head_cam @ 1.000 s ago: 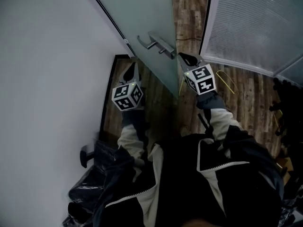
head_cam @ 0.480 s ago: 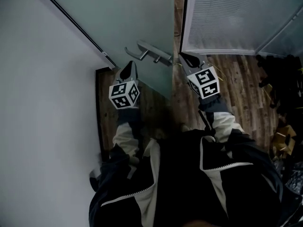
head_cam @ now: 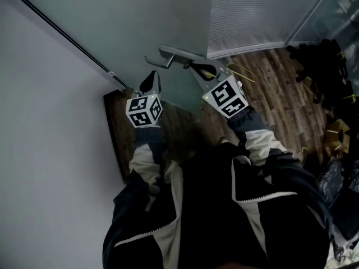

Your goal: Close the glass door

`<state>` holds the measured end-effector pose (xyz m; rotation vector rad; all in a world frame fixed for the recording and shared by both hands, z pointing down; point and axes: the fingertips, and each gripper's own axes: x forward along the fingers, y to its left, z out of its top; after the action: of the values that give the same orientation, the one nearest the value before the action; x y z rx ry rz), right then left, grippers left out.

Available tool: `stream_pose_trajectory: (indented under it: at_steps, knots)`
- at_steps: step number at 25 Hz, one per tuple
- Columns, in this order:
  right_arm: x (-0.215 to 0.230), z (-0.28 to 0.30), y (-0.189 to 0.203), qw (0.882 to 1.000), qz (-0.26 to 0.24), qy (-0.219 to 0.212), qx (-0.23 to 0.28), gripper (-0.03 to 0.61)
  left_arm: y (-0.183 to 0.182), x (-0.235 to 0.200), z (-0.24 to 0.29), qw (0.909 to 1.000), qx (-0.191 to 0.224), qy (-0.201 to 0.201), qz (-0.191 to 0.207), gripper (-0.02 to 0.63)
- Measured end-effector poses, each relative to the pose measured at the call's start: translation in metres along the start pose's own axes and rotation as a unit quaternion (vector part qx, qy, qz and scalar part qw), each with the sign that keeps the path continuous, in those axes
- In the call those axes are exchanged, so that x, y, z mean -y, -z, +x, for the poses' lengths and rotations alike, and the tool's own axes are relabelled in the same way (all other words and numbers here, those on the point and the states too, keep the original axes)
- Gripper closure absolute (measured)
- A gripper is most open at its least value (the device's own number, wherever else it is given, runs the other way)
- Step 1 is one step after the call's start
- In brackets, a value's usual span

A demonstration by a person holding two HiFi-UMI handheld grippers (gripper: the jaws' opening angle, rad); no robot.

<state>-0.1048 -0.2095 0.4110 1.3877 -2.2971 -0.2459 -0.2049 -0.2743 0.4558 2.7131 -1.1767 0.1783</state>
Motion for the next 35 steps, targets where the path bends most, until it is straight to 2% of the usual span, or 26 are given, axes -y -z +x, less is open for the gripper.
stream_pose_trajectory:
  at_steps: [2, 4, 6, 8, 11, 14, 17, 18, 19, 20, 23, 29, 35]
  knots:
    - [-0.023, 0.019, -0.003, 0.996, -0.079, -0.021, -0.040, 0.572, -0.004, 0.004, -0.002, 0.9999, 0.002, 0.009, 0.004, 0.611]
    - [-0.039, 0.037, 0.003, 0.982, -0.168, -0.029, -0.082, 0.572, -0.005, 0.007, -0.002, 0.9998, 0.004, 0.018, 0.006, 0.611]
    - [-0.048, 0.055, 0.011, 0.962, -0.244, -0.031, -0.118, 0.481, -0.004, 0.007, -0.002, 0.9997, 0.004, 0.022, 0.007, 0.611]
    - [-0.049, 0.069, 0.017, 0.942, -0.300, -0.030, -0.148, 0.383, -0.004, 0.006, -0.004, 0.9997, 0.004, 0.024, 0.008, 0.611]
    - [-0.045, 0.086, 0.025, 0.911, -0.367, -0.019, -0.187, 0.330, -0.005, 0.007, -0.012, 0.9997, 0.005, 0.025, 0.003, 0.611]
    - [-0.039, 0.104, 0.030, 0.882, -0.420, -0.005, -0.213, 0.319, -0.003, 0.005, -0.015, 0.9996, 0.003, 0.028, -0.002, 0.611]
    - [-0.039, 0.120, 0.038, 0.859, -0.457, -0.004, -0.230, 0.322, 0.000, 0.003, -0.017, 0.9996, 0.000, 0.029, -0.001, 0.611]
    - [-0.040, 0.123, 0.041, 0.851, -0.469, -0.004, -0.234, 0.339, 0.001, 0.002, -0.018, 0.9996, 0.000, 0.030, 0.000, 0.611]
    - [-0.040, 0.126, 0.044, 0.845, -0.480, -0.002, -0.236, 0.432, 0.002, 0.002, -0.019, 0.9995, 0.000, 0.030, 0.001, 0.611]
    - [-0.039, 0.127, 0.045, 0.840, -0.489, 0.002, -0.235, 0.454, 0.002, 0.001, -0.019, 0.9995, 0.000, 0.031, 0.001, 0.611]
    - [-0.038, 0.129, 0.043, 0.833, -0.503, 0.012, -0.229, 0.456, 0.001, -0.004, -0.021, 0.9996, 0.001, 0.028, 0.001, 0.611]
    - [-0.029, 0.135, 0.046, 0.835, -0.500, 0.012, -0.229, 0.453, -0.002, -0.006, -0.019, 0.9993, 0.004, 0.037, -0.002, 0.611]
    - [-0.004, 0.141, 0.053, 0.830, -0.510, 0.019, -0.225, 0.453, -0.002, 0.008, -0.011, 0.9984, 0.002, 0.056, -0.003, 0.611]
